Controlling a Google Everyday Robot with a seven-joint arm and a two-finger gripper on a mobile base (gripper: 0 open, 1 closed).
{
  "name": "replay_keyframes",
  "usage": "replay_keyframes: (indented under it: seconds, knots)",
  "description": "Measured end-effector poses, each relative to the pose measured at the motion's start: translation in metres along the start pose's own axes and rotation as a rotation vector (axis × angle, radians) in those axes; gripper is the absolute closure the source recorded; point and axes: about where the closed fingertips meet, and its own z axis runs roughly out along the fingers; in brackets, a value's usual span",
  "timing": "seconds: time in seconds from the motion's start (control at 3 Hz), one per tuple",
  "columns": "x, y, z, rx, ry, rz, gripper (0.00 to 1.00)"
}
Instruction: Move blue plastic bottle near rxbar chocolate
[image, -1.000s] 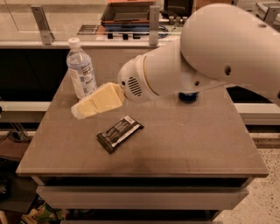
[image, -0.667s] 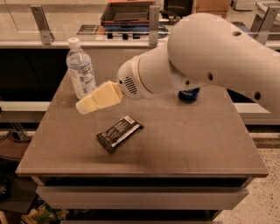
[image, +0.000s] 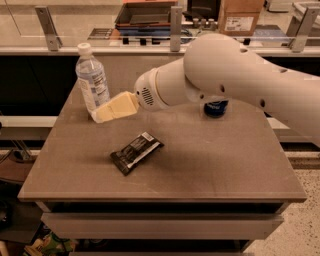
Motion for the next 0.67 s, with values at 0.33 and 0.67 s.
replay_keyframes:
  seconds: [0.33,0.67]
  knots:
    - [-0.001,0.002,0.0,-0.007,-0.008,0.001,0.0]
    - [-0.004,-0.01,0.019,0.002,-0.03,0.003,0.0]
